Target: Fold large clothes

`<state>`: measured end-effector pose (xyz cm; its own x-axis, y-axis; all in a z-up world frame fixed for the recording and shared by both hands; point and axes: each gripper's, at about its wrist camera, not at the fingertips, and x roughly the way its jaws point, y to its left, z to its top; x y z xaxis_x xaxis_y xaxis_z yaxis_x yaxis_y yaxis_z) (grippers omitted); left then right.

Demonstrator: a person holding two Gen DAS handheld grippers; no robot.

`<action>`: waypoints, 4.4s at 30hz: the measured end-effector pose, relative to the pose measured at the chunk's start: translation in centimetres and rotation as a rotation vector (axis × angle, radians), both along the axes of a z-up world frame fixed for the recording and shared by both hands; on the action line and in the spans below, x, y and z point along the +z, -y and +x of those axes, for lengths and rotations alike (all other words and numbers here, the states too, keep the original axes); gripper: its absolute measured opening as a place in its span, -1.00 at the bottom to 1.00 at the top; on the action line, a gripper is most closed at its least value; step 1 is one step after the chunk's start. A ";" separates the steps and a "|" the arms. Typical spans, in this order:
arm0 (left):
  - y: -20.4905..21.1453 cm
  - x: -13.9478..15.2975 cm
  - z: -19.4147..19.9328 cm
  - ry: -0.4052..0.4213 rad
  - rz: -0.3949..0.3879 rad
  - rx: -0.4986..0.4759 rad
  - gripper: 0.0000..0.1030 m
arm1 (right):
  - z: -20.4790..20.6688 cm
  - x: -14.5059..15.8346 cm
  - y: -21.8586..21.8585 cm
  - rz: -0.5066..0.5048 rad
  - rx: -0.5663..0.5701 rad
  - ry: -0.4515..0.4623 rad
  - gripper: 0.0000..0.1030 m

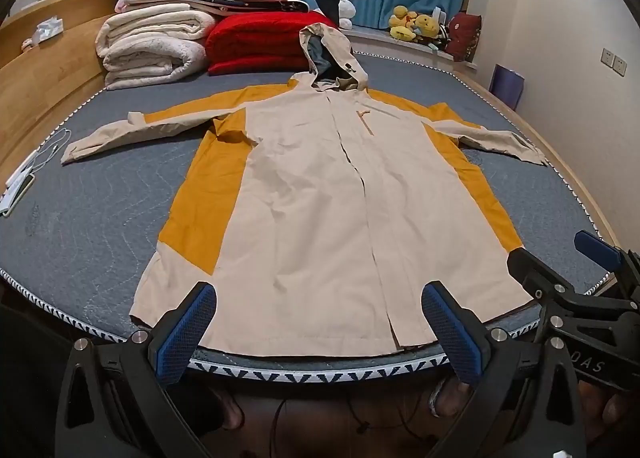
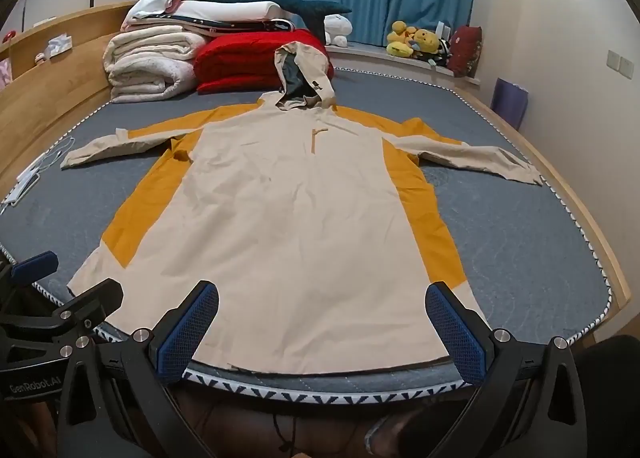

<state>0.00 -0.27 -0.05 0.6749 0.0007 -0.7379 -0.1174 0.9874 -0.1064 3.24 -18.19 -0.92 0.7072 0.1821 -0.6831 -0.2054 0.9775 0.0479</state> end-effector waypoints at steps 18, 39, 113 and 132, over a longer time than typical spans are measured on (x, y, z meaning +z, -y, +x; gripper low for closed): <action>-0.1 0.0 0.0 0.004 0.003 -0.002 0.99 | 0.0 0.0 0.1 -0.006 0.001 0.003 0.96; 0.4 0.2 0.0 0.007 0.007 -0.004 0.99 | 0.1 0.1 0.0 -0.012 0.000 0.006 0.95; -37.3 -3.8 29.9 -0.013 -0.017 0.484 -0.51 | 36.5 3.2 -7.3 0.057 0.084 0.144 0.11; -58.3 -13.8 22.2 0.006 -0.435 1.006 -0.23 | 40.4 -0.5 -7.5 0.021 0.028 0.009 -0.52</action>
<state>22.16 57.98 -13.81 0.5151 0.2931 -0.8054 -0.8469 0.3185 -0.4257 43.67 -10.73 -1.45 0.7076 0.2160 -0.6728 -0.2329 0.9702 0.0666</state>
